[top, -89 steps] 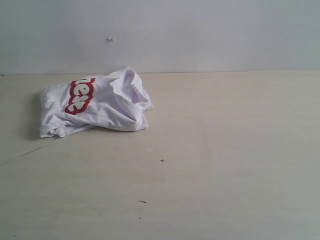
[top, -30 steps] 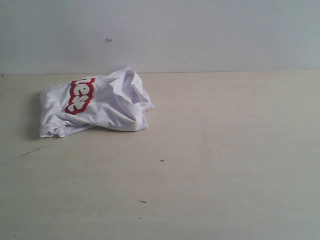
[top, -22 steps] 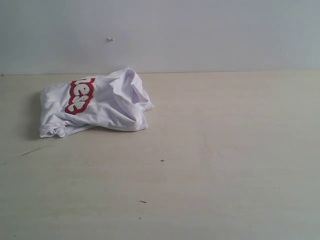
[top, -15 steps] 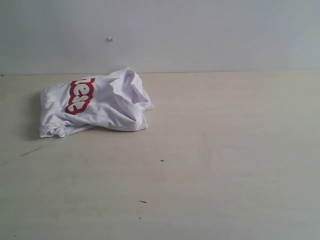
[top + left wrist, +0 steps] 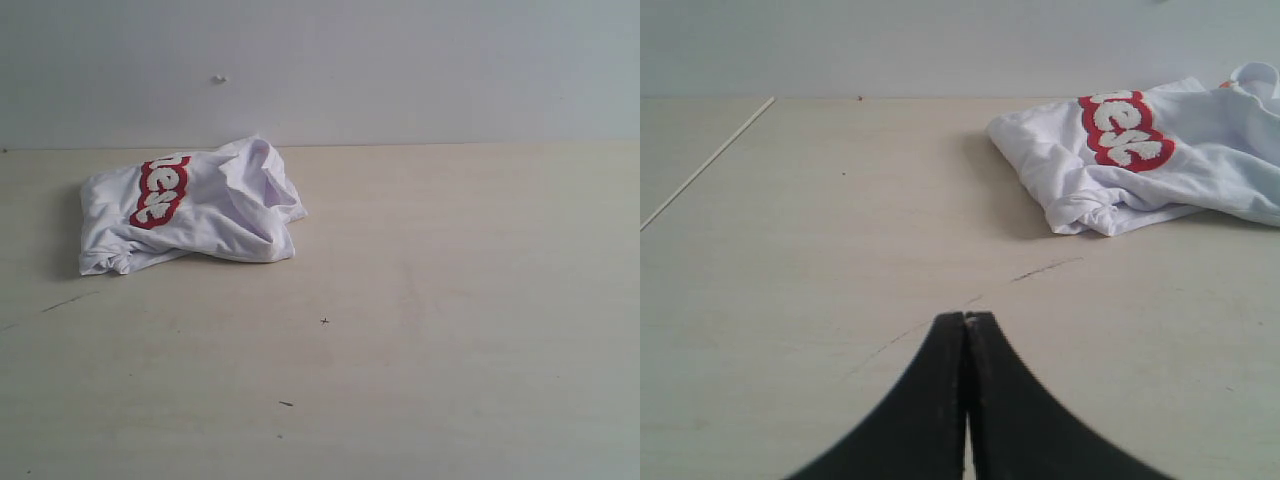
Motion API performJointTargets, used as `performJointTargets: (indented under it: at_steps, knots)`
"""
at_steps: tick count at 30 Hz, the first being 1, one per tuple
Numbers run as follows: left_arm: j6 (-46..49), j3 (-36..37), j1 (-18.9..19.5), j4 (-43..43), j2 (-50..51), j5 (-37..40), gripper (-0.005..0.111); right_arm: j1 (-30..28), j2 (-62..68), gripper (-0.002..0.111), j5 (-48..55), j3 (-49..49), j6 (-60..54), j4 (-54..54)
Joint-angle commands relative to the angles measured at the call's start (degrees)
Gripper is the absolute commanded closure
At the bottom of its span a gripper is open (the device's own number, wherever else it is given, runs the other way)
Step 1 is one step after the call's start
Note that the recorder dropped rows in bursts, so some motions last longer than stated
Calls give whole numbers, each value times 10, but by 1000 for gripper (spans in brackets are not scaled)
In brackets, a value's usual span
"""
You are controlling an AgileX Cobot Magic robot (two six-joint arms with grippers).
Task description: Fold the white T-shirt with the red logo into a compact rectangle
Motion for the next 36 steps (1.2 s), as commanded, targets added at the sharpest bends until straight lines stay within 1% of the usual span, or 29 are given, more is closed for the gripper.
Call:
performJointTargets:
  at_steps: [1,12,16,36]
  knots:
    - [-1,1,-3,-4,-2,-6,104,1,-4,108,-1,3,0,-2]
    - [-2,1,-3,-4,-2,-6,104,1,-4,108,-1,3,0,-2]
    - [-2,1,-3,-4,-2,-6,104,1,-4,108,7,3,-47,-2]
    - [-2,1,-3,-4,-2,-6,104,1,-4,108,5,3,-46,-2]
